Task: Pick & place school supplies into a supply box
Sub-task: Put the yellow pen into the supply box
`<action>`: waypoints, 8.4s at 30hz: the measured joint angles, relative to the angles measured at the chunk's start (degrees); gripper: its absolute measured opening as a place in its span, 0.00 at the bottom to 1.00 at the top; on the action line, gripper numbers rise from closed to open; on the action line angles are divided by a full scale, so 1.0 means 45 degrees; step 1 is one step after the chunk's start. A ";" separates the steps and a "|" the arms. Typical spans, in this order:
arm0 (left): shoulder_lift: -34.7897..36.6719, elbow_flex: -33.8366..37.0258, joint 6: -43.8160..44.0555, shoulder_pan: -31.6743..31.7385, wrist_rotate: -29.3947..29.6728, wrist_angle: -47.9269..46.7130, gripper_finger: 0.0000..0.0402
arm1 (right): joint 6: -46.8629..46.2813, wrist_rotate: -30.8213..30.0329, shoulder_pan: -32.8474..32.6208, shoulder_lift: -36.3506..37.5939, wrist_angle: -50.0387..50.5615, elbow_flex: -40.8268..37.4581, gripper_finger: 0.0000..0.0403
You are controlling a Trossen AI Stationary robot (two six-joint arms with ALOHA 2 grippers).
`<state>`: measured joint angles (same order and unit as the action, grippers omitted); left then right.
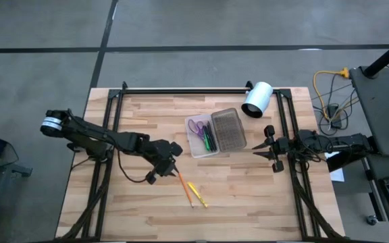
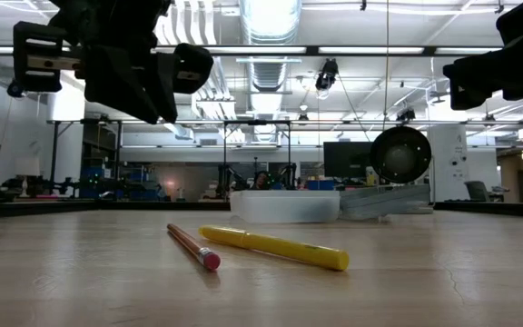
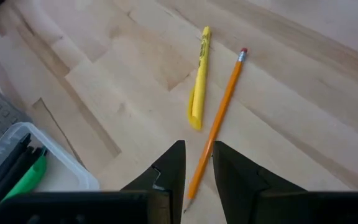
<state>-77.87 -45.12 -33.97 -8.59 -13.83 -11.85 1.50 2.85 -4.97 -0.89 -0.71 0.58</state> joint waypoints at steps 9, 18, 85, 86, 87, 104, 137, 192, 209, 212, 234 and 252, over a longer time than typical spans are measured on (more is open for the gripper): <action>-0.0031 0.0005 0.0096 -0.0035 0.0200 0.0037 0.17 | 0.0000 0.0000 0.0004 0.0000 0.0000 0.0000 0.17; -0.1287 -0.1014 0.0266 -0.0960 0.0234 -0.0100 0.17 | 0.0000 0.0000 0.0002 -0.0005 0.0000 0.0000 0.17; -0.9188 -1.1001 0.2460 -0.2339 0.2459 -0.6889 0.17 | 0.0001 -0.0007 -0.0001 -0.0328 -0.0010 -0.0010 0.17; -0.9514 -1.1447 0.2483 -0.2339 0.2472 -0.7382 0.17 | 0.0000 -0.0012 0.0004 -0.0335 -0.0010 -0.0007 0.17; -0.9847 -1.1858 0.2488 -0.2339 0.2489 -0.7794 0.17 | 0.0001 -0.0005 0.0002 -0.0333 -0.0012 -0.0009 0.17; -1.1207 -1.3546 0.3151 -0.2709 0.2615 -0.9162 0.17 | 0.0000 -0.0005 0.0000 -0.0340 -0.0005 -0.0006 0.17; -1.1147 -1.2466 0.0953 -0.2412 0.2580 -0.8259 0.03 | 0.0000 -0.0005 0.0002 -0.0340 -0.0005 -0.0005 0.17; -0.8881 -1.2444 -0.7110 0.0836 0.4815 -0.9720 0.03 | 0.0000 0.0002 -0.0001 -0.0340 0.0000 -0.0005 0.17; -0.8451 -1.2415 -0.9734 0.3476 0.3748 -0.8175 0.03 | 0.0000 0.0000 -0.0001 -0.0340 0.0000 -0.0004 0.17; -0.8451 -1.2391 -1.0416 0.3586 0.3062 -0.7953 0.03 | 0.0000 0.0003 0.0001 -0.0340 0.0000 -0.0002 0.17; -0.8463 -1.0503 -1.1964 0.3948 0.3185 -0.4499 0.06 | 0.0000 0.0005 0.0001 -0.0340 0.0000 0.0000 0.17; -0.8471 -1.0525 -1.1248 0.3955 0.3175 -0.4128 0.08 | 0.0000 0.0003 -0.0001 -0.0340 0.0000 0.0000 0.17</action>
<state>-115.98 -92.49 -84.59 9.21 0.46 -30.42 1.50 2.87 -4.97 -2.42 -0.71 0.58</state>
